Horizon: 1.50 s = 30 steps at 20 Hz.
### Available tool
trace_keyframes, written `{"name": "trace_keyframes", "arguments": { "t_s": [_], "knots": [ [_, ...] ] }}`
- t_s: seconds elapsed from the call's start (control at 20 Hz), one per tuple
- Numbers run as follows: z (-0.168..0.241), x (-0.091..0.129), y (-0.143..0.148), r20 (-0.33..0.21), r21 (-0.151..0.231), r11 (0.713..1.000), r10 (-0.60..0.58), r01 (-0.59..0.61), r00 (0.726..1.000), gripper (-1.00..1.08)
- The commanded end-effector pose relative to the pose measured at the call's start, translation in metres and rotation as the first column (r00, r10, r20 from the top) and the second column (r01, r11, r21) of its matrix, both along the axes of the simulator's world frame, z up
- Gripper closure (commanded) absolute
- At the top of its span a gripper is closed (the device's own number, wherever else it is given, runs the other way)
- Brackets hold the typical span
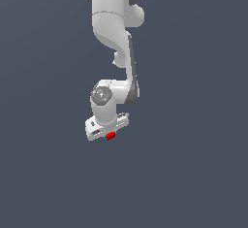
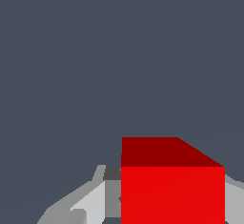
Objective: Pick up the red cube and move it to a goal position.
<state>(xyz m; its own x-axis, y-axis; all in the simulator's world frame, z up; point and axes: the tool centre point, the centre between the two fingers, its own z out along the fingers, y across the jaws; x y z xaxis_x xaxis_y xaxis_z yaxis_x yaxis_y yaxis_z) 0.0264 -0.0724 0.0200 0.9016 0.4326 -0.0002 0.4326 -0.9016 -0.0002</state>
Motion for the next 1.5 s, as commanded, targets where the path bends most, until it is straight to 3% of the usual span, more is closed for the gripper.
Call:
{"name": "trace_keyframes", "arguments": {
  "t_s": [0.0, 0.35, 1.05, 1.45],
  "knots": [
    [0.001, 0.000, 0.000, 0.000, 0.000, 1.000, 0.000, 0.000, 1.000, 1.08],
    [0.026, 0.001, -0.003, 0.000, 0.000, 1.000, 0.000, 0.000, 1.000, 1.08],
    [0.146, 0.007, -0.019, 0.000, 0.000, 1.000, 0.001, -0.001, 1.000, 1.08],
    [0.178, 0.011, -0.023, 0.000, 0.000, 1.000, 0.001, -0.001, 1.000, 1.08]
  ]
}}
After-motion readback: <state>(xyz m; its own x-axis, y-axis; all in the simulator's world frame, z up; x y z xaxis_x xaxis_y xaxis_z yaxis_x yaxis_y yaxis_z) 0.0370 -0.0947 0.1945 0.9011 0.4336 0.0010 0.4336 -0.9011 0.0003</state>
